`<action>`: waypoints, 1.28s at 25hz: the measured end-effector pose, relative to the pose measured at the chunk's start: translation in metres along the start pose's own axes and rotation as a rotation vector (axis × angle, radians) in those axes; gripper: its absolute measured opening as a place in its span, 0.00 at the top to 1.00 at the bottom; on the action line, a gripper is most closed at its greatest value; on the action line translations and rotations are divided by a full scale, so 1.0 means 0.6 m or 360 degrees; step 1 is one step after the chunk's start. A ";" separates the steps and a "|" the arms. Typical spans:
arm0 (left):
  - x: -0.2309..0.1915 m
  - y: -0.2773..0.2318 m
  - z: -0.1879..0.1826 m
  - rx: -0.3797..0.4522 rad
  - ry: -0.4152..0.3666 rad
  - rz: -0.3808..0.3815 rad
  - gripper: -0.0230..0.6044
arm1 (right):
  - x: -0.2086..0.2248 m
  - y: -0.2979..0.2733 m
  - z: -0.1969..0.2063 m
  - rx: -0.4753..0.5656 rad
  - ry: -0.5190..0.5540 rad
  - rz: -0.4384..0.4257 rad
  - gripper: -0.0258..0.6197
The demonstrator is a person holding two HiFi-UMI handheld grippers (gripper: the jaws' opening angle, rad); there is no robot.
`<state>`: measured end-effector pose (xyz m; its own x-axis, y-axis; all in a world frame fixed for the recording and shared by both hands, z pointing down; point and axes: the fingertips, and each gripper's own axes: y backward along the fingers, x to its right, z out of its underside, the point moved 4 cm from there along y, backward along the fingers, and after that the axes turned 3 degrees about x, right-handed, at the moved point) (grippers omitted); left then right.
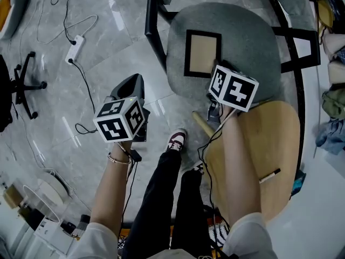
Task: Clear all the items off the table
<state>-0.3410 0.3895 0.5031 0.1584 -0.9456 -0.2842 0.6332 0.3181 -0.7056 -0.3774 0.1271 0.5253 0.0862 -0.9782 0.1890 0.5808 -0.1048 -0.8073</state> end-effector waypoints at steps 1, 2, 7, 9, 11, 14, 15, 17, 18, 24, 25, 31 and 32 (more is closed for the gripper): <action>0.000 0.002 -0.001 0.0006 0.0003 -0.0003 0.95 | 0.000 0.006 0.001 0.0012 0.0002 -0.0005 0.81; 0.000 0.003 -0.002 0.0012 0.0008 -0.0007 0.95 | 0.000 0.011 0.002 0.0022 0.0009 -0.0010 0.81; 0.012 0.009 0.000 0.0010 -0.0012 -0.0005 0.95 | 0.006 0.036 0.010 0.0048 0.0058 -0.0027 0.81; 0.022 0.011 0.000 0.0013 -0.0038 0.0007 0.95 | 0.012 0.046 0.010 0.0063 0.0061 -0.0026 0.81; 0.032 0.015 -0.001 0.0021 -0.0061 0.0018 0.95 | 0.017 0.059 0.010 0.0085 0.0055 -0.0028 0.82; 0.052 0.024 0.003 0.0017 -0.0109 0.0036 0.95 | 0.024 0.085 0.015 0.0126 0.0078 -0.0035 0.82; 0.061 0.027 0.006 0.0009 -0.0130 0.0045 0.95 | 0.027 0.096 0.018 0.0140 0.0099 -0.0032 0.82; 0.083 0.035 0.013 -0.0009 -0.0167 0.0071 0.95 | 0.034 0.123 0.025 0.0170 0.0137 -0.0020 0.83; 0.097 0.040 0.017 -0.0015 -0.0182 0.0089 0.95 | 0.038 0.138 0.030 0.0184 0.0146 -0.0016 0.83; 0.198 0.080 0.053 -0.0057 -0.0221 0.0232 0.95 | 0.073 0.246 0.091 0.0239 0.0021 0.0018 0.88; 0.218 0.087 0.064 -0.0071 -0.0230 0.0262 0.95 | 0.082 0.265 0.107 0.0241 -0.0016 0.0037 0.89; 0.335 0.136 0.154 -0.0170 -0.0332 0.0418 0.95 | 0.145 0.382 0.223 0.0241 -0.0274 0.0162 0.92; 0.350 0.144 0.171 -0.0191 -0.0368 0.0438 0.95 | 0.154 0.399 0.245 0.0238 -0.0310 0.0193 0.92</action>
<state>-0.1753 0.2112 0.4489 0.4856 -0.8098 -0.3293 0.4524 0.5551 -0.6980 -0.1113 0.0381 0.4316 0.3082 -0.9275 0.2115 0.6686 0.0530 -0.7418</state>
